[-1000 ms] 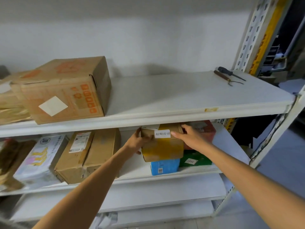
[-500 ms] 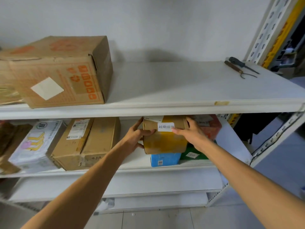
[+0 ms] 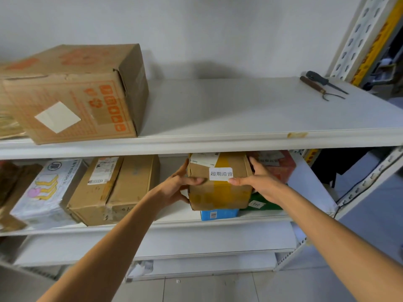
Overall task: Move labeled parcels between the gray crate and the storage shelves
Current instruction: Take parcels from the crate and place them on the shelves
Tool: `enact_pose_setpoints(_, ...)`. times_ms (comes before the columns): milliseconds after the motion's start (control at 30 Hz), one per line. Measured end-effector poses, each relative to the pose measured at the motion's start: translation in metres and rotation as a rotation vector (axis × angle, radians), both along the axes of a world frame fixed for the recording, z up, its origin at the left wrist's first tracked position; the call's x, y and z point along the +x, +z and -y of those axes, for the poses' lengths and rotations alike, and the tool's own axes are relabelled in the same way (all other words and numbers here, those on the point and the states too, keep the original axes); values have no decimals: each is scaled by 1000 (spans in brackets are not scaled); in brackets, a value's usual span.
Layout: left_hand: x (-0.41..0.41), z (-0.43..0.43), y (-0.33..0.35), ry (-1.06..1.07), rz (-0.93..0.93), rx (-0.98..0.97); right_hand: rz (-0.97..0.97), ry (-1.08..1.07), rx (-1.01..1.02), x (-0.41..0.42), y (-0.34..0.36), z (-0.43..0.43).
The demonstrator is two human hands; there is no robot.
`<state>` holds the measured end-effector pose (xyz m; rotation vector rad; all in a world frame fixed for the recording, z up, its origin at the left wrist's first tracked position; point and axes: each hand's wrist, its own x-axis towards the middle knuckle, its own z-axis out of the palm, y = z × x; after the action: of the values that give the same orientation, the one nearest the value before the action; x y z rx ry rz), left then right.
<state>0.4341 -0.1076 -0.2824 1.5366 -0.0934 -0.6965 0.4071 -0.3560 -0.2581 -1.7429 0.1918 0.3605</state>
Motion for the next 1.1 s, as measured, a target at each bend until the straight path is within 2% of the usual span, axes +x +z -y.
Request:
enact_pose_setpoints(167, -5, -1, 1, 16, 25, -43, -3, 11, 66, -5, -6, 3)
enact_pose_setpoints(467, -49, -7, -5, 45, 77, -122, 172, 1, -26, -62, -13, -2)
enact_pose_setpoints(700, -82, -35, -13, -84, 148, -168, 273, -96, -86, -128, -8, -35)
enact_pose_setpoints(1100, -107, -100, -6, -426, 147, -210, 267, -484, -147, -226, -10, -141)
